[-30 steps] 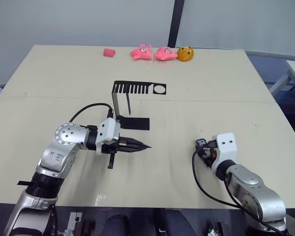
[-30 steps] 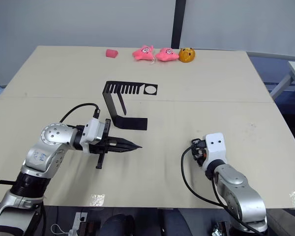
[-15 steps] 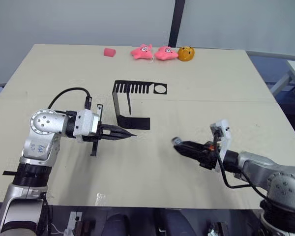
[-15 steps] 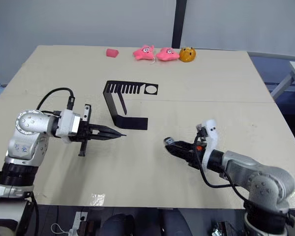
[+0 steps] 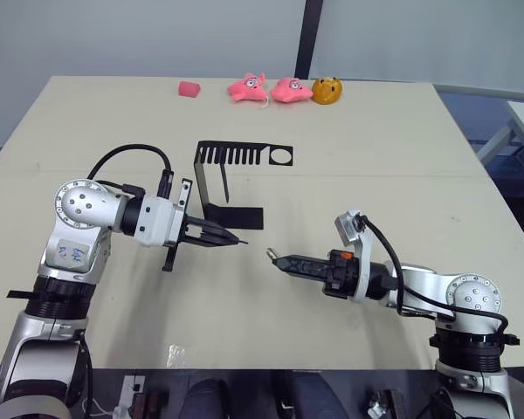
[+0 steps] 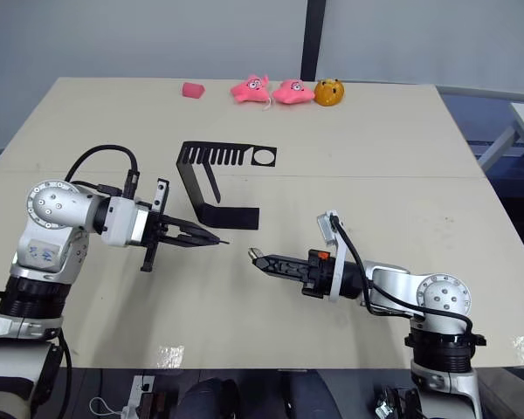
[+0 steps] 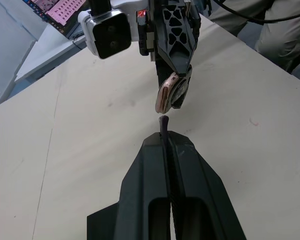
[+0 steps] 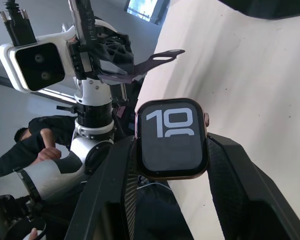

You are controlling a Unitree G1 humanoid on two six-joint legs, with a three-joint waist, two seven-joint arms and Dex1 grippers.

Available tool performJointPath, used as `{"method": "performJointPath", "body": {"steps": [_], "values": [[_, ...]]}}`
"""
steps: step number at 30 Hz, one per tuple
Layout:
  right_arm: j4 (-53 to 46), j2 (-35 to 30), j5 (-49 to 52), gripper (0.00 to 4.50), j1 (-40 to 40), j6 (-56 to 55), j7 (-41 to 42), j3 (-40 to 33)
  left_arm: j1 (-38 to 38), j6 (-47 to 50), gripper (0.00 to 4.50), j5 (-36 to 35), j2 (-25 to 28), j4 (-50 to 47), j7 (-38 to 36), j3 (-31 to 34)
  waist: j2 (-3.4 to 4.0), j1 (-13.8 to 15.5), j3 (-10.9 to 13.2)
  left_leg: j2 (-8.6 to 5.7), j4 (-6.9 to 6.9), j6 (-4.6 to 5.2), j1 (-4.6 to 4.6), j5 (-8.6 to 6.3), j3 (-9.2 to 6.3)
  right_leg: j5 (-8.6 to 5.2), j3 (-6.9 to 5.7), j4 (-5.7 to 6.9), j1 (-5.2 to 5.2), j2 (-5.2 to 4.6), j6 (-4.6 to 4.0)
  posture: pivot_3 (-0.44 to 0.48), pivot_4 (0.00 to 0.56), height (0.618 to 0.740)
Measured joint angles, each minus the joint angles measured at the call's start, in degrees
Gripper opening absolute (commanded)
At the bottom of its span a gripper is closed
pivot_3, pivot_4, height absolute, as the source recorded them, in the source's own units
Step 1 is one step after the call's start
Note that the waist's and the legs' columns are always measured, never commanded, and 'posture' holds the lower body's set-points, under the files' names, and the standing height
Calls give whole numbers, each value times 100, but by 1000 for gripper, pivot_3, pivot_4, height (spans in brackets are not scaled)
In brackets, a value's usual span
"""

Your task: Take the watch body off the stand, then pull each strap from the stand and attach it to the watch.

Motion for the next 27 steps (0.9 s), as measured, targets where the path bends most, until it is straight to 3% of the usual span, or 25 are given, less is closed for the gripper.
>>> {"method": "performJointPath", "body": {"steps": [12,27], "values": [[-174,-577,827,1491,184,-1031,-435,780,-108,2,0,69,-173,-69,13,-222,0,-54,0,1,1,-1,1,3,0,2,2,0,1,1,4,0,150,740],[-262,-854,944,1491,214,-1490,-482,1214,-108,0,0,157,-236,-68,27,-279,0,-49,0,1,9,0,1,3,-1,3,3,7,1,1,5,0,150,740]]}}
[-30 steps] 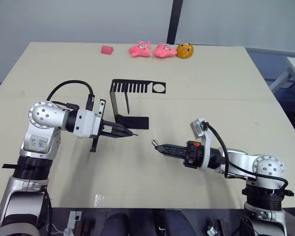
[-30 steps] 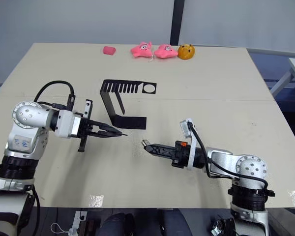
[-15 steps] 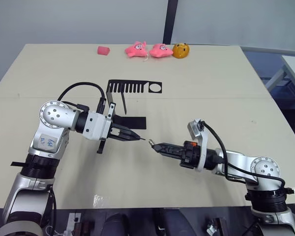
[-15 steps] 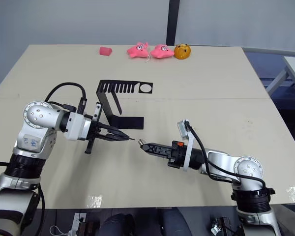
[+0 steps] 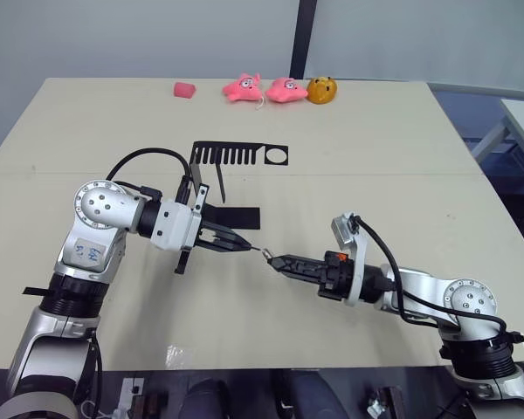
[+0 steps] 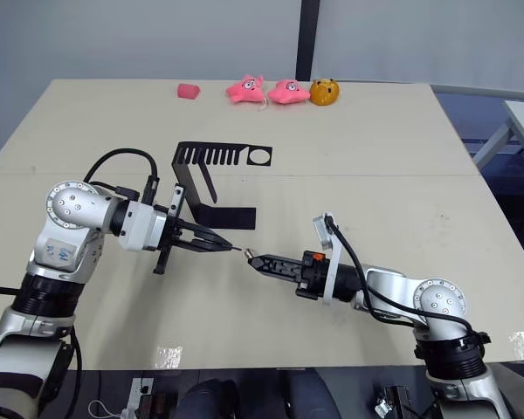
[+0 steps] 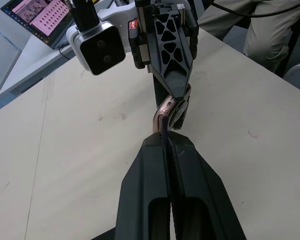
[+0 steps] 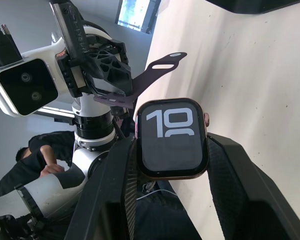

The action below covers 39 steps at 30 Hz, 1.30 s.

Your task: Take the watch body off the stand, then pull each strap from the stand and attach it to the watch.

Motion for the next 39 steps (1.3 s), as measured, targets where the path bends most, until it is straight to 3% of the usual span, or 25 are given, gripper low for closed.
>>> {"method": "performJointPath", "body": {"steps": [39], "values": [[-96,-115,0,1491,31,-131,3,70,9,-70,0,107,-78,88,81,-111,0,6,0,0,17,2,-2,0,-2,2,0,10,3,-1,3,0,150,740]]}}
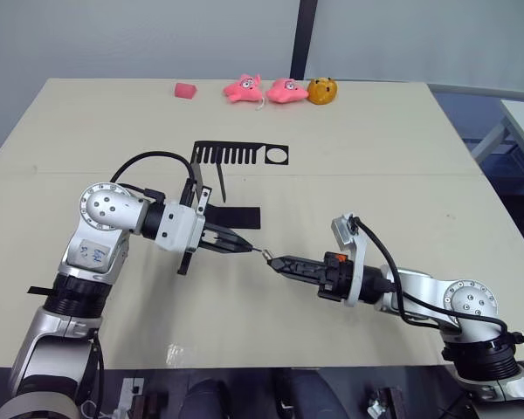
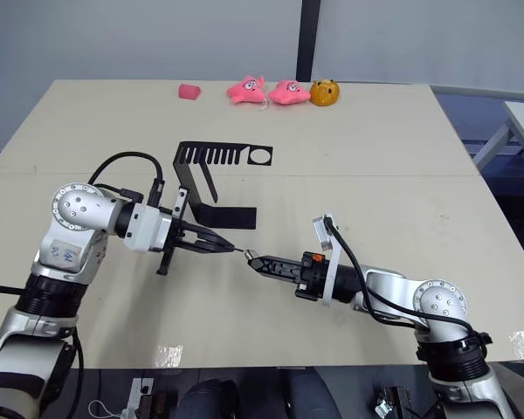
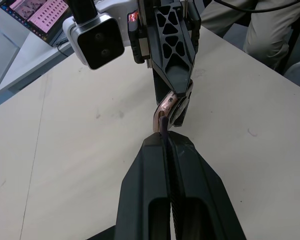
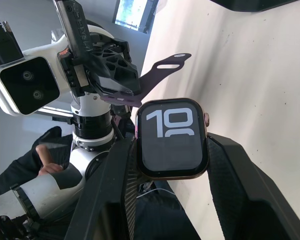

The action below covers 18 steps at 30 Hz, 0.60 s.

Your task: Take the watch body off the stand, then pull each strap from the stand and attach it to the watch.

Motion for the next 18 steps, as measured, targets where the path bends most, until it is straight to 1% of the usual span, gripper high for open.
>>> {"method": "performJointPath", "body": {"steps": [18], "values": [[0,0,0,1491,0,0,0,9,0,61,0,55,-45,-21,25,-46,0,1,0,0,3,0,0,0,0,0,0,2,0,0,0,0,150,740]]}}
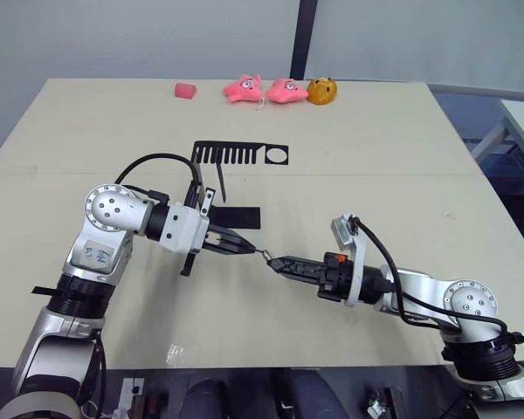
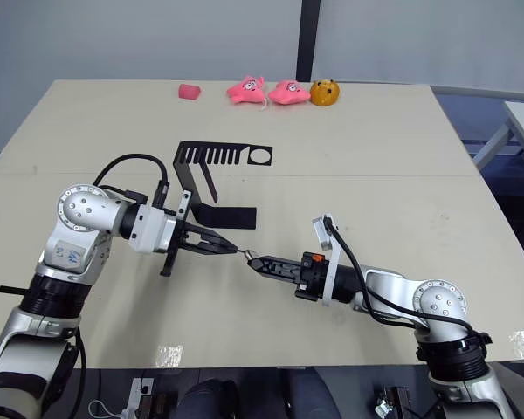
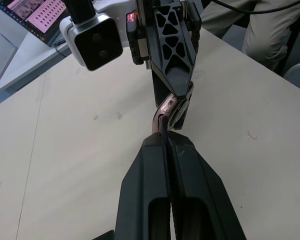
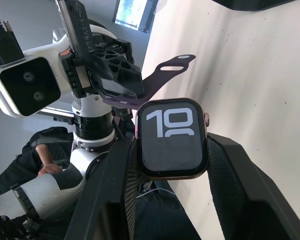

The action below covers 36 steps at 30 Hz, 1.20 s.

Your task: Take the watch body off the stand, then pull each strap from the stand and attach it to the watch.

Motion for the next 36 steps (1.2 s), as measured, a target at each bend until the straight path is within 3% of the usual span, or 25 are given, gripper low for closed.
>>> {"method": "performJointPath", "body": {"steps": [36], "values": [[129,-154,-5,1491,38,0,-278,114,-511,59,0,1319,-153,-345,25,-622,0,8,0,0,5,0,-1,0,0,0,1,5,0,1,0,0,150,740]]}}
